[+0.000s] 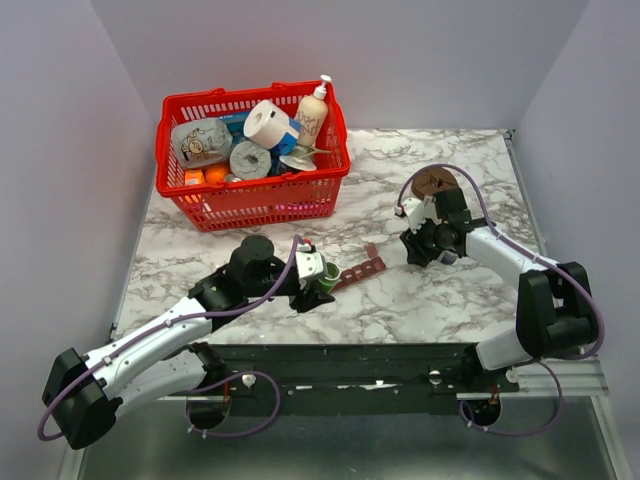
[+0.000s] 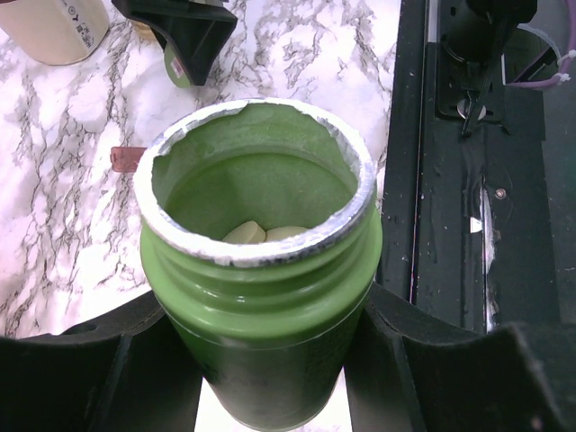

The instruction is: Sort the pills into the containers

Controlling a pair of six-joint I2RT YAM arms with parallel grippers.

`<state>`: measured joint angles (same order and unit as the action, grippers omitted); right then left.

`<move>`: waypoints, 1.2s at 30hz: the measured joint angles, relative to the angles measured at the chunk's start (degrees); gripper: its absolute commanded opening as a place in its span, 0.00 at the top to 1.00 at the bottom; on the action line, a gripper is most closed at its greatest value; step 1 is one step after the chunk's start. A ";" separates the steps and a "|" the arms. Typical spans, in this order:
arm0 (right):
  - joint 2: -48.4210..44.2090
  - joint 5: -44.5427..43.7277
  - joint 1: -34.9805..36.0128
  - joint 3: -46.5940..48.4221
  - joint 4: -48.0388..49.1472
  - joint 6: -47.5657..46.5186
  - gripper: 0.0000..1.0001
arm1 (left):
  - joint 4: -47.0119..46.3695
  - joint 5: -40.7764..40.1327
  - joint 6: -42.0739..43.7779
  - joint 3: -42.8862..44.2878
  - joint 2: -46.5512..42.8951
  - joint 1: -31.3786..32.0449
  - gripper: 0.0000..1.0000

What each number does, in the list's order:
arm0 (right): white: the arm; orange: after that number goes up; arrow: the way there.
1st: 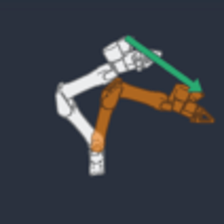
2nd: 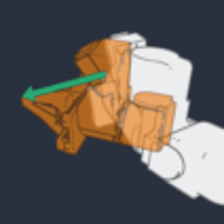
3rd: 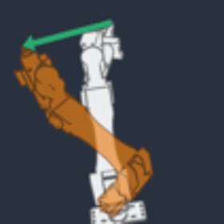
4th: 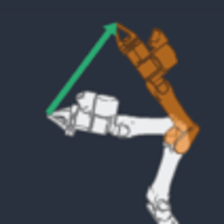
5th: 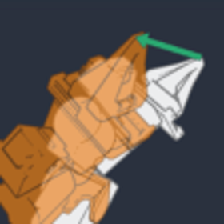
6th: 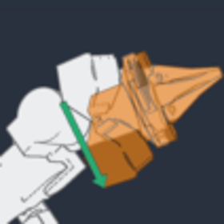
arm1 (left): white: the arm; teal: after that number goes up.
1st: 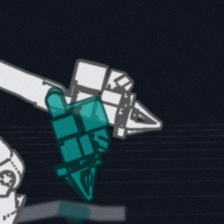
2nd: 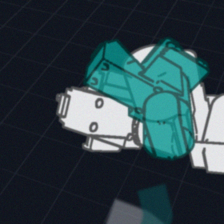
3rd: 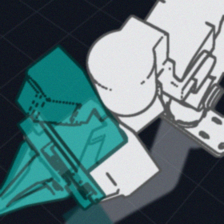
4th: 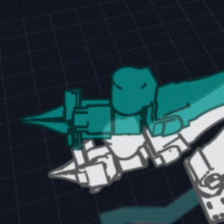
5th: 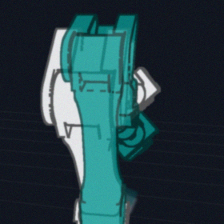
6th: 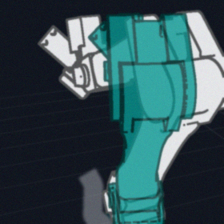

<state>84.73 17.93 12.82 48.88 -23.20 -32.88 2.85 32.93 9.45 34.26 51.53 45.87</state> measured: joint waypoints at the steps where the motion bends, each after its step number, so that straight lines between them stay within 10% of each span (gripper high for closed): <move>1: 0.24 -0.15 -0.13 -0.15 0.17 -0.13 0.54 | -0.02 0.00 0.02 0.00 0.00 0.00 1.00; 25: -4.07 1.33 -0.94 -3.39 -2.01 -2.97 0.22 | -0.04 0.07 0.13 0.00 0.02 0.00 1.00; 26: -5.40 2.45 -0.94 -3.30 -2.91 -3.23 0.00 | -0.04 0.07 0.13 0.00 0.02 0.00 1.00; 36: -23.78 31.74 -0.96 6.67 -9.35 -9.77 0.00 | -0.17 3.17 -0.20 0.02 2.62 0.00 1.00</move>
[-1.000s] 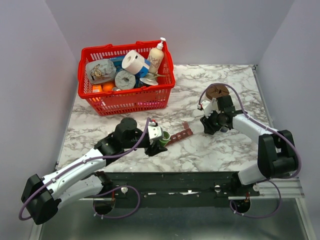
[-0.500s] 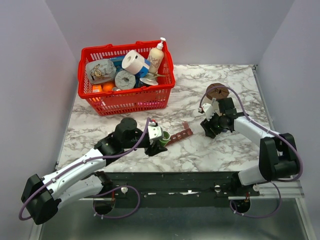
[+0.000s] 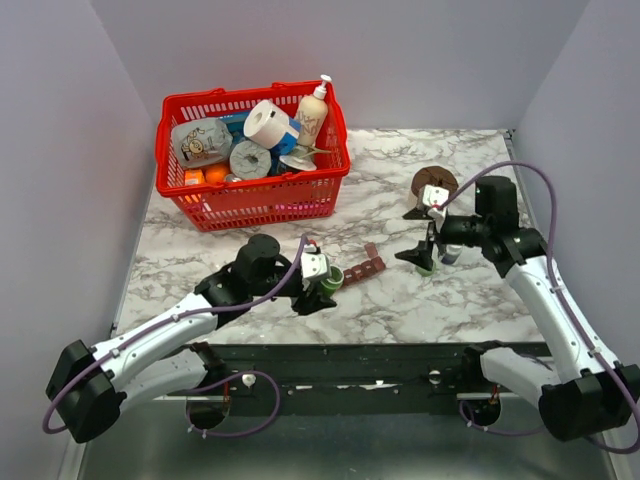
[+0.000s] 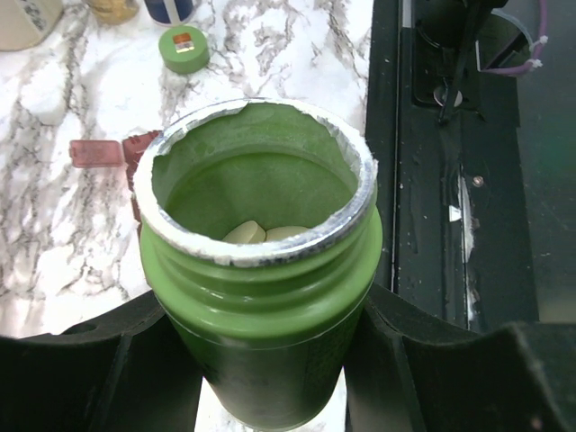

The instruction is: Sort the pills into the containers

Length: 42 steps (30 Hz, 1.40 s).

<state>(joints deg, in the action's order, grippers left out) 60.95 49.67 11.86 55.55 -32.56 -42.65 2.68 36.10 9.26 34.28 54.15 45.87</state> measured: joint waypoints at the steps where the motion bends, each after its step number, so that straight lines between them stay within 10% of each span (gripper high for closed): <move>1: -0.09 5.25 0.02 1.20 -0.33 0.55 0.00 | 0.00 0.28 -0.11 0.00 0.42 0.00 1.00; 6: 10.56 19.21 8.46 16.61 -13.38 -12.66 0.00 | -0.07 1.31 -0.85 1.09 2.29 -0.02 1.00; 29: 14.03 7.34 29.53 15.61 -9.49 -4.57 0.09 | -6.14 3.02 -6.21 2.82 5.49 -0.04 1.00; 38: 15.45 6.64 30.49 16.79 -7.56 -0.50 0.30 | -6.58 2.93 -7.17 3.32 6.56 -0.04 1.00; 42: 16.11 6.10 30.53 17.14 -5.97 1.18 0.58 | -6.62 2.71 -7.30 3.54 6.56 0.07 1.00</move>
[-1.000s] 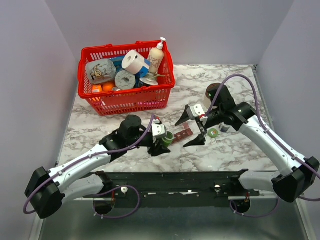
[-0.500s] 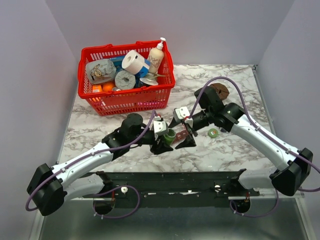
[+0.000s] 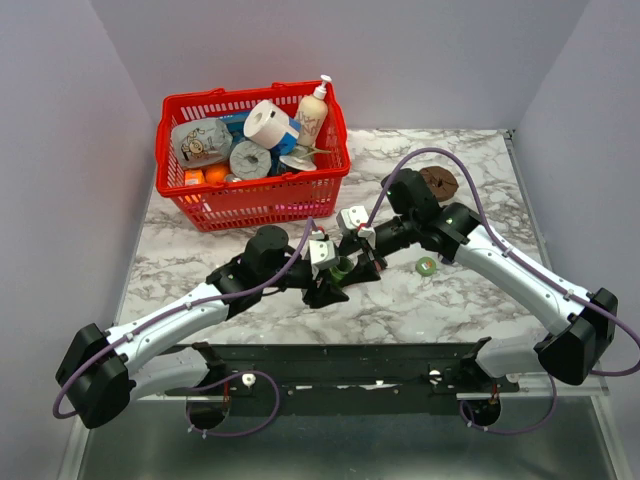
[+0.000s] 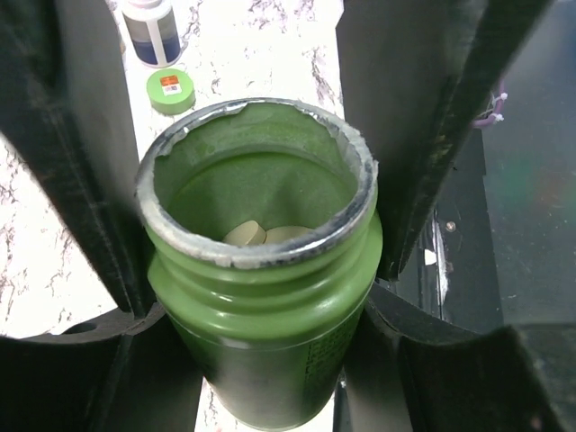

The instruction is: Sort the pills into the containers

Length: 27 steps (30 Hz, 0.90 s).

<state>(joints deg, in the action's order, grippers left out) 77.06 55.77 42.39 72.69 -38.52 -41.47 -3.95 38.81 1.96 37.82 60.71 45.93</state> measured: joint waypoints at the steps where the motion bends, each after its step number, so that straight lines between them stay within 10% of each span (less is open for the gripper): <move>1: 0.15 -0.07 -0.02 0.07 0.13 0.46 0.61 | 0.07 -0.02 -0.02 0.00 0.00 0.00 0.97; 10: 0.20 1.22 -0.09 0.09 2.93 3.28 0.79 | -2.86 -2.29 -1.75 -3.17 -4.50 0.04 0.24; 27: -1.66 8.00 -5.07 -1.18 8.57 14.75 0.81 | -17.46 -8.35 -8.76 -10.34 -13.33 -0.11 0.14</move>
<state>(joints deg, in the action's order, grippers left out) 75.40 63.77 37.32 71.50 -29.95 -26.72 -21.41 30.46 -6.81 27.49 47.37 45.82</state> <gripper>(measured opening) 0.559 0.853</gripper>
